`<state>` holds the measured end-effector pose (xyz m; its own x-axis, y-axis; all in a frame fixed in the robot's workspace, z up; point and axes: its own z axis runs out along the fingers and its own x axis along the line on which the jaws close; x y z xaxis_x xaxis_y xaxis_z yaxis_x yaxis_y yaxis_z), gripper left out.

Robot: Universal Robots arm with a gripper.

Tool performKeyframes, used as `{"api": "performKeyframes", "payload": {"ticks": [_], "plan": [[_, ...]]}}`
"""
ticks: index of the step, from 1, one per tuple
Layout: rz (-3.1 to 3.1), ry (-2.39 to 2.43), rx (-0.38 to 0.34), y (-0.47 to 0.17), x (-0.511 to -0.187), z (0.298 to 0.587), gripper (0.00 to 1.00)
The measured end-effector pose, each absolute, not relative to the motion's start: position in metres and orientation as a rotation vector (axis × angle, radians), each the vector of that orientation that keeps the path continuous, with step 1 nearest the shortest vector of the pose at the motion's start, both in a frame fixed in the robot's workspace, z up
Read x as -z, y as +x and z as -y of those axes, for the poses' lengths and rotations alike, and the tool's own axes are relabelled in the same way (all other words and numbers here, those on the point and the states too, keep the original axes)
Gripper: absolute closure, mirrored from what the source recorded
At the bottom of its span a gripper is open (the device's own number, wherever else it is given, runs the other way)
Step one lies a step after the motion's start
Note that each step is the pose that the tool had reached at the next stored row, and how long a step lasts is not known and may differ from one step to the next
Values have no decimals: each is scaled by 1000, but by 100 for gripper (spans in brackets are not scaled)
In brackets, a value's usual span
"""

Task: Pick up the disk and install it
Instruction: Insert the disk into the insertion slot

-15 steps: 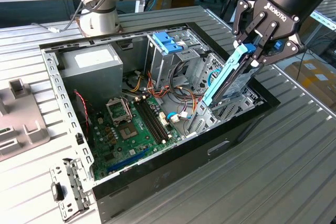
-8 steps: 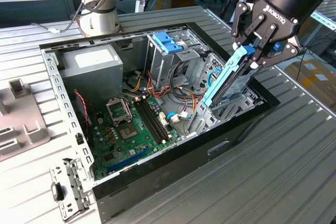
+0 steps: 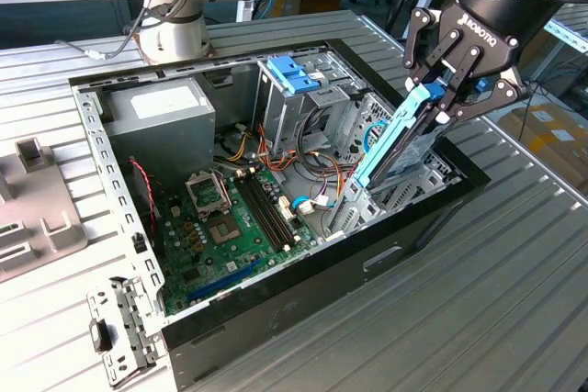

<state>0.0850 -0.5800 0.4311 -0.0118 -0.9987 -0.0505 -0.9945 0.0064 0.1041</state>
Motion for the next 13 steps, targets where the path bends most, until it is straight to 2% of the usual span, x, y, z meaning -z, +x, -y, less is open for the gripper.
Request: {"api": "performKeyframes", "payload": {"ticks": [13], "plan": [[2198, 2185, 170, 85, -424, 580, 63]]}}
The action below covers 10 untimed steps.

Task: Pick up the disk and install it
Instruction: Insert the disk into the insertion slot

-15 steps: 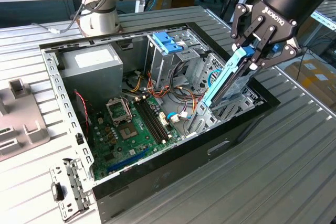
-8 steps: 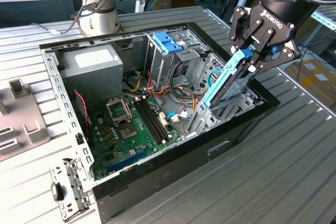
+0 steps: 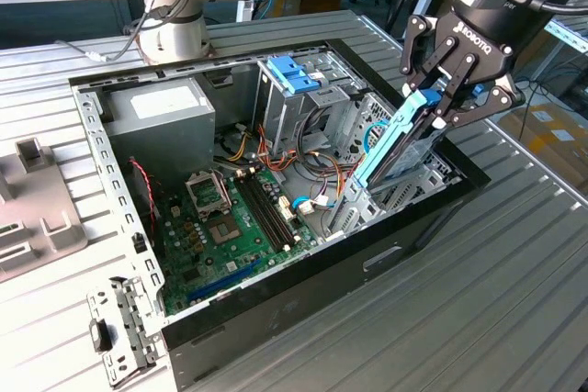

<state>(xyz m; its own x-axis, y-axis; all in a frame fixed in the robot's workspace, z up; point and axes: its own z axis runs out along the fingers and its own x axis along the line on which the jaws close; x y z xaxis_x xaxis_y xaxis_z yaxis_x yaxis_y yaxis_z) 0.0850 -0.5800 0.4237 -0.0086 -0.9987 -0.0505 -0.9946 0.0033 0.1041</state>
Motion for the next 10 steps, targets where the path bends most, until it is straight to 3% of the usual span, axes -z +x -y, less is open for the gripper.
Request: {"api": "performKeyframes", "payload": {"ticks": [10], "plan": [[2198, 2185, 170, 85, -421, 580, 63]]}}
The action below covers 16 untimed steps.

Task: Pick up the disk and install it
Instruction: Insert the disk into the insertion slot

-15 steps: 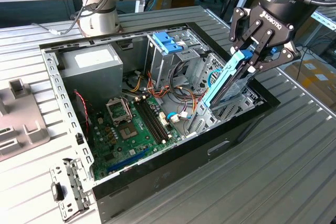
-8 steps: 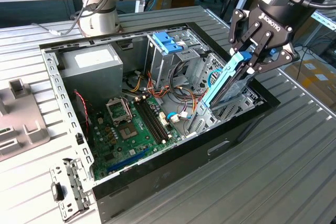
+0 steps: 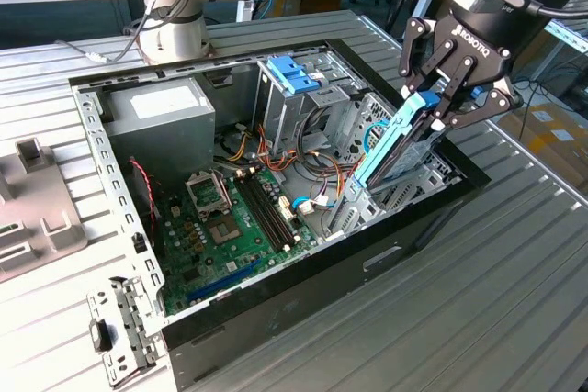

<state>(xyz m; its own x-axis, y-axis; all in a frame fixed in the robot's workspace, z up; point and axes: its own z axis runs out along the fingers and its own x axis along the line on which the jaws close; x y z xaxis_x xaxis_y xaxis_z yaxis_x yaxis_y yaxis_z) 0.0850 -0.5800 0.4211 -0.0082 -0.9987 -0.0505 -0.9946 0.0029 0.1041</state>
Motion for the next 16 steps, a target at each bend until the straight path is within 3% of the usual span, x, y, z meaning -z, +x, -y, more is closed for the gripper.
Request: {"api": "performKeyframes", "payload": {"ticks": [11, 12, 16], "plan": [[2198, 2185, 170, 85, -421, 580, 62], [2198, 2185, 170, 85, -420, 580, 55], [2198, 2185, 170, 85, -420, 580, 55]]}}
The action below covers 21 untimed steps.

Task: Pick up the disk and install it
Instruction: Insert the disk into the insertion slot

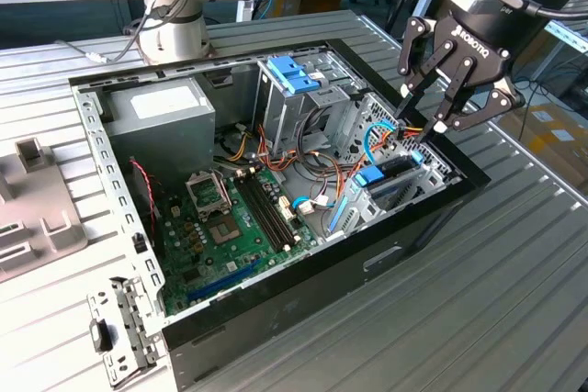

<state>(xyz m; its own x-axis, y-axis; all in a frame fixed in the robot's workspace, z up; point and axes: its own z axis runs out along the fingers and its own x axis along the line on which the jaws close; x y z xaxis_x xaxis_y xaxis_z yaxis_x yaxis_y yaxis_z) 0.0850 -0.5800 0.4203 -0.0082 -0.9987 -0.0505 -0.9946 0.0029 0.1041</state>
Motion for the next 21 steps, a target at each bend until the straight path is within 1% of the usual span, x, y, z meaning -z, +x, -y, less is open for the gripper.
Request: {"api": "performKeyframes", "payload": {"ticks": [4, 6, 9, 10, 21], "plan": [[2198, 2185, 170, 85, -420, 580, 55], [2198, 2185, 170, 85, -420, 580, 70], [2198, 2185, 170, 85, -420, 580, 88], [2198, 2185, 170, 85, -420, 580, 89], [2197, 2185, 170, 88, -415, 580, 89]]}}
